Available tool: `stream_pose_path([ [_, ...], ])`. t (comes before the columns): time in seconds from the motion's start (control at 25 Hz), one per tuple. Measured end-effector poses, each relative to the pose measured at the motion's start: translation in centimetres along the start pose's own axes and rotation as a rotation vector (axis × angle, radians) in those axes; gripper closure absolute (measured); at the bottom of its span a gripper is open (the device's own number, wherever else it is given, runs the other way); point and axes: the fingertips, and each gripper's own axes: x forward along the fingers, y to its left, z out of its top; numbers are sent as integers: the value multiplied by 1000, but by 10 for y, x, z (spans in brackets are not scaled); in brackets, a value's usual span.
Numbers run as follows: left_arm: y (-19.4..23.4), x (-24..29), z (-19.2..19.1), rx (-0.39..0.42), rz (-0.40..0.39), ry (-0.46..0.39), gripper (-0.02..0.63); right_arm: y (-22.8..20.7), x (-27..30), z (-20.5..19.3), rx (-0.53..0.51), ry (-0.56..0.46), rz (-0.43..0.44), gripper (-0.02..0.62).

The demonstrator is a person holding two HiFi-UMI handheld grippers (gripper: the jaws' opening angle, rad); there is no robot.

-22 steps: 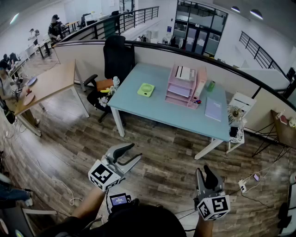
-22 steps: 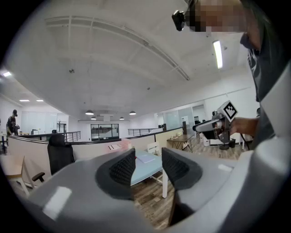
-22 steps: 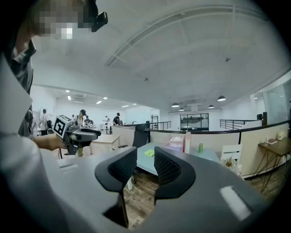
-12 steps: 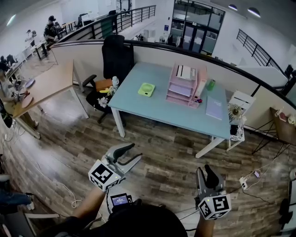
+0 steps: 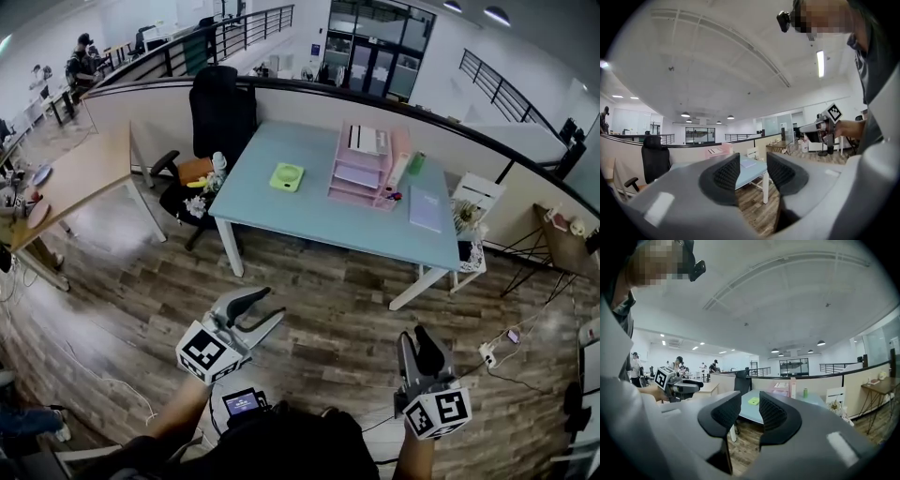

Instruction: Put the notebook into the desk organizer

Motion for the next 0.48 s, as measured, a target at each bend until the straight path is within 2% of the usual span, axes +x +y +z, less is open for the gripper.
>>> stream_pose_path([
  [0.2, 7, 3, -1, -16, -7, -5, 374, 2, 5, 6, -19, 6, -10, 482],
  [0.48, 16, 25, -1, 1, 31, 12, 374, -28, 26, 1, -3, -1, 12, 482],
])
